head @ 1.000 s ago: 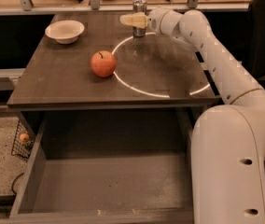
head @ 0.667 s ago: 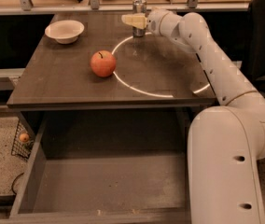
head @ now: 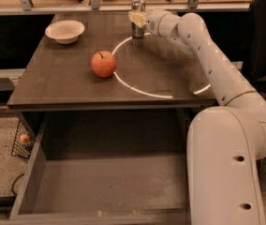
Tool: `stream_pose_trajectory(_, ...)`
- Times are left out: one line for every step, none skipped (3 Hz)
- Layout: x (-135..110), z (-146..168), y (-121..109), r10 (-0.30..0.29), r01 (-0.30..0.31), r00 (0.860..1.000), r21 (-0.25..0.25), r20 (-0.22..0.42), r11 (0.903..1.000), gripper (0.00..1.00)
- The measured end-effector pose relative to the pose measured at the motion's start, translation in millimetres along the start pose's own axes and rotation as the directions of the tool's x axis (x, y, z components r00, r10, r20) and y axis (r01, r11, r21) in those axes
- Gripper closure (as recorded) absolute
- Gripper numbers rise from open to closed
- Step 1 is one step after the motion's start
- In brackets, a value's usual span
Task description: Place redbull can into top drawer
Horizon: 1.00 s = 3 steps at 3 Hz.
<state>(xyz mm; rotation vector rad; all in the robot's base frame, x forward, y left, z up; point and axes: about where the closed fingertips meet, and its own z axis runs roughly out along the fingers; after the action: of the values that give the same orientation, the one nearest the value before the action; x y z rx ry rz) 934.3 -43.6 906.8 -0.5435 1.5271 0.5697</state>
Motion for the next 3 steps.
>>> stream_pose_trajectory(0.8,2.2,2.2,0.001,-0.001,1.000,-0.004,-0.001,1.0000,0.87)
stream_pose_trajectory(1.7,4.5,4.7,0.002,-0.002,1.000,-0.007,-0.002,1.0000,1.00)
stream_pose_trajectory(-1.2,6.2,7.8,0.001,-0.001,1.000,-0.013,-0.006,0.9999,1.00)
